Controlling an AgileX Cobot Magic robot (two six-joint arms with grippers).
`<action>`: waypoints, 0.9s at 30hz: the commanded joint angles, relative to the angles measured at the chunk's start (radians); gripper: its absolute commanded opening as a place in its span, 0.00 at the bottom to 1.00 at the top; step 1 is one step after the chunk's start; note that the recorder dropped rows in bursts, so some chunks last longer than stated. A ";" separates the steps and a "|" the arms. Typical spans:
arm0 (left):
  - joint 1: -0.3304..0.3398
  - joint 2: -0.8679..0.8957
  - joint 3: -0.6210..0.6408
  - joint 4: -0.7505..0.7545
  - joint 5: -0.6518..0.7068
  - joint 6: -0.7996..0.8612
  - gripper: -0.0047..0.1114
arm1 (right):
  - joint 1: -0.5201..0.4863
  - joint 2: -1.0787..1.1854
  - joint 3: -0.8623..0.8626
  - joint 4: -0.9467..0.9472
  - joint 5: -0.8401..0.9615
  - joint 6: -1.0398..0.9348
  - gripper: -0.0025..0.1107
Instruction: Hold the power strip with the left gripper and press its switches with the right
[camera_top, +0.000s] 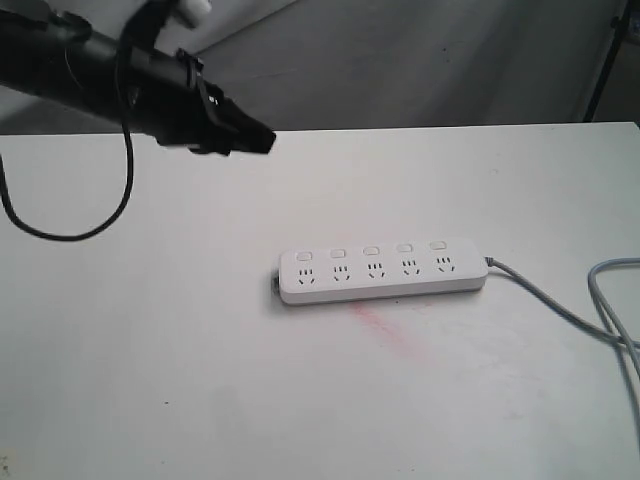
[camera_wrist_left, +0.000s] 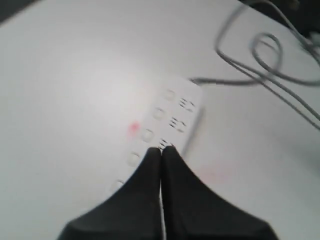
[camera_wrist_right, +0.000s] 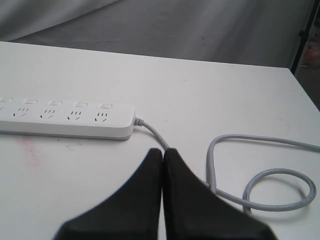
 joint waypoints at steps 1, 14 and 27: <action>0.001 -0.116 -0.008 -0.015 -0.164 -0.081 0.04 | 0.002 -0.006 0.004 0.007 -0.001 0.000 0.02; 0.026 -0.515 0.000 0.135 -0.295 -0.096 0.04 | 0.002 -0.006 0.004 0.007 -0.001 0.000 0.02; 0.354 -0.935 0.330 0.184 -0.368 -0.209 0.04 | 0.002 -0.006 0.004 0.007 -0.001 0.000 0.02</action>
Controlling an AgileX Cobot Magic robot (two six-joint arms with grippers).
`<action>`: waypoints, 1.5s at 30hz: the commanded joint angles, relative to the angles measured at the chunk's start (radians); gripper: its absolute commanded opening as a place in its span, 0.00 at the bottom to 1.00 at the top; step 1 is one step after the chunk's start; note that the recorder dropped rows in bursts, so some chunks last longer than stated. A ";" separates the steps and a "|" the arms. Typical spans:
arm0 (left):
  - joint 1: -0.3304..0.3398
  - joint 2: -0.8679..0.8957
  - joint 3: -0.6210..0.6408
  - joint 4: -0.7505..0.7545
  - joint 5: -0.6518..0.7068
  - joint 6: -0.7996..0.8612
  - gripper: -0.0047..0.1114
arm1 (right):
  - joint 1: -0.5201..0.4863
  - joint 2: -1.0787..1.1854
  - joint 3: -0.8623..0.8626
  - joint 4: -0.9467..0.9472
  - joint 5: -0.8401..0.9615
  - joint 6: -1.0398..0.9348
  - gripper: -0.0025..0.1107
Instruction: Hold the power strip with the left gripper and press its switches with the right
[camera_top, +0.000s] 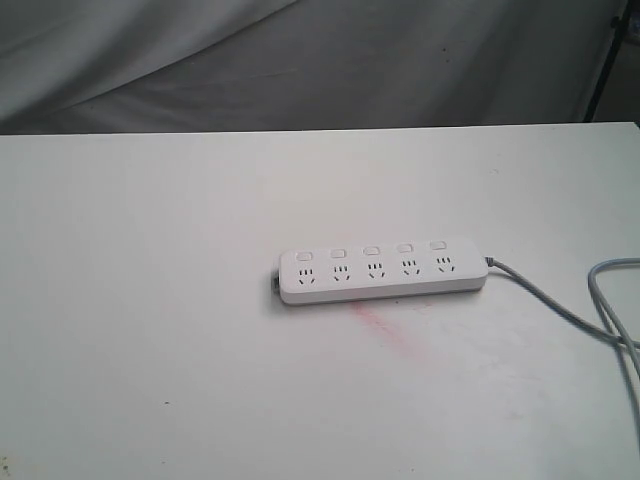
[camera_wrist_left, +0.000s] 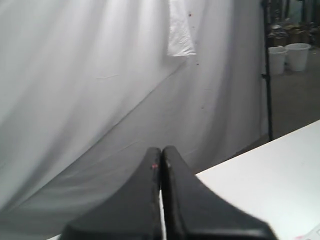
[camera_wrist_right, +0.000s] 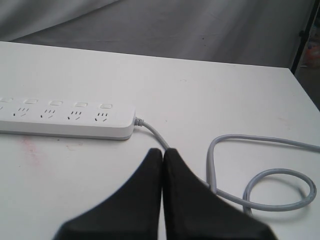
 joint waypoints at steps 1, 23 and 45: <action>0.064 -0.171 0.146 0.034 -0.093 -0.015 0.04 | 0.002 -0.006 0.004 0.007 -0.001 0.000 0.02; 0.100 -0.790 0.709 0.018 -0.435 -0.026 0.04 | 0.002 -0.006 0.004 0.007 -0.001 0.000 0.02; 0.100 -0.931 0.779 0.969 -0.331 -0.968 0.04 | 0.002 -0.006 0.004 0.007 -0.001 0.000 0.02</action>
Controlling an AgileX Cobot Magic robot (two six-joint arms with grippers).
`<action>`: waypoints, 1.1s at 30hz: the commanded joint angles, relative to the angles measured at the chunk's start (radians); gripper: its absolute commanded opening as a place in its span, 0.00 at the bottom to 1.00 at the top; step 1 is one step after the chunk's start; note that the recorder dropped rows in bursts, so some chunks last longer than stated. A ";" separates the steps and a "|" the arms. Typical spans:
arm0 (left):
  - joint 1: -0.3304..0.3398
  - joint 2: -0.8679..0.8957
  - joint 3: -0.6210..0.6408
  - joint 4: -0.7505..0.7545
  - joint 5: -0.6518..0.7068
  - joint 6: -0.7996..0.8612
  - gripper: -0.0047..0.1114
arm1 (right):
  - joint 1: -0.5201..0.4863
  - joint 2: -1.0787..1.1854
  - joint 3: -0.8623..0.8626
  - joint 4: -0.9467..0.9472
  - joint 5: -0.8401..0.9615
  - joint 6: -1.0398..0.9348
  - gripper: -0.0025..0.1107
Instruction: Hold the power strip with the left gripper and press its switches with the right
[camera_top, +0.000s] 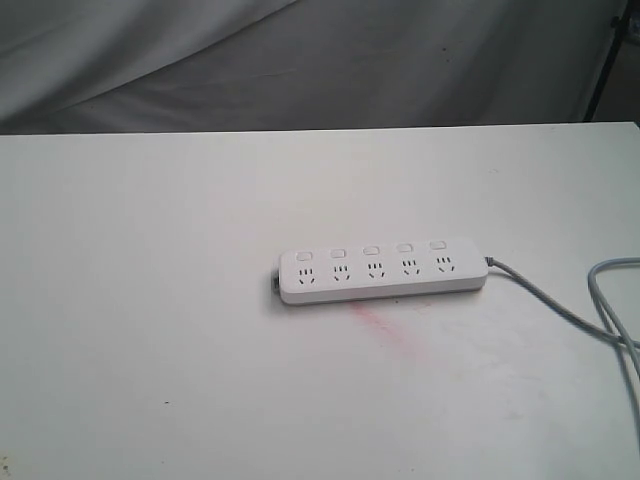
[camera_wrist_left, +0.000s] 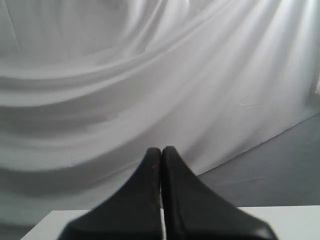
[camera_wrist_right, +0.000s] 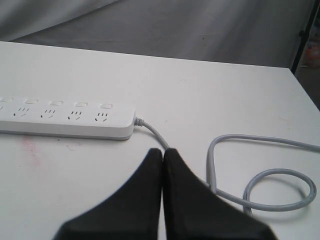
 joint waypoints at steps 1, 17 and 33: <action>0.003 -0.005 0.027 0.043 -0.001 -0.048 0.04 | 0.002 -0.006 0.004 0.007 -0.001 0.000 0.02; 0.035 -0.005 0.250 0.016 -0.072 -0.055 0.04 | 0.002 -0.006 0.004 0.007 -0.001 0.000 0.02; 0.046 -0.005 0.344 -0.009 -0.035 -0.086 0.04 | 0.002 -0.006 0.004 0.007 -0.001 0.000 0.02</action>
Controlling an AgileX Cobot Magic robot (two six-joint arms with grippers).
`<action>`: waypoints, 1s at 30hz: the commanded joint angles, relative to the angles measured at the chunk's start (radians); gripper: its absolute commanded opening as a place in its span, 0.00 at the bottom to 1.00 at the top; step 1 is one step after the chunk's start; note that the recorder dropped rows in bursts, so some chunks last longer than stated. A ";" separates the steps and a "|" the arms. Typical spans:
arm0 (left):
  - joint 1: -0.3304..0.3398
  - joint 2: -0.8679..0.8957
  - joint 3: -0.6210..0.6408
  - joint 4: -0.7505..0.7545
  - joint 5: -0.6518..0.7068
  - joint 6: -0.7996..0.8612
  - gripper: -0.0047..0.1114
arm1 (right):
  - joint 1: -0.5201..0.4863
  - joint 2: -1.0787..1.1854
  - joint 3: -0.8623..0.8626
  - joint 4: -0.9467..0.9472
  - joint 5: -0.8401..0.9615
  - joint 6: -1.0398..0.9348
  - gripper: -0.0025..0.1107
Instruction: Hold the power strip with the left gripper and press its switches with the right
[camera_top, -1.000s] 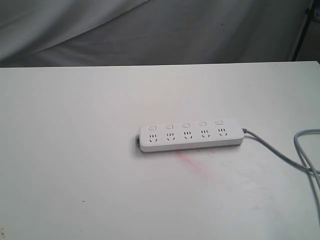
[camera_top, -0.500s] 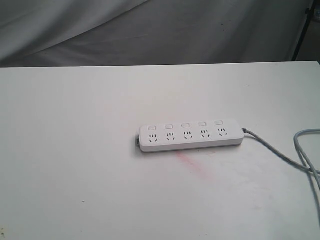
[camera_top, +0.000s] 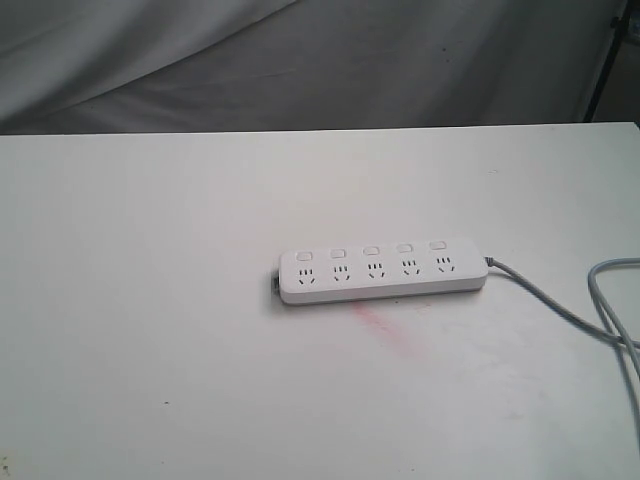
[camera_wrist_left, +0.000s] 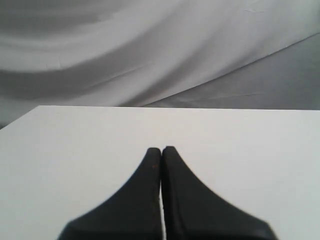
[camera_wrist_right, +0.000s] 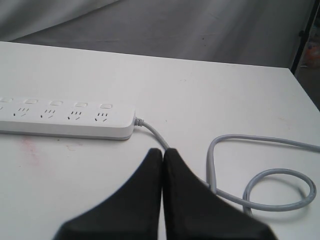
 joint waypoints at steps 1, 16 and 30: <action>0.005 -0.003 0.006 -0.008 0.019 -0.016 0.04 | 0.002 -0.006 0.004 0.007 -0.001 0.000 0.02; 0.005 -0.003 0.006 -0.008 0.078 -0.024 0.04 | 0.002 -0.006 0.004 0.007 -0.001 0.000 0.02; 0.005 -0.003 0.006 -0.008 0.078 -0.024 0.04 | 0.002 -0.006 0.004 0.007 -0.001 0.000 0.02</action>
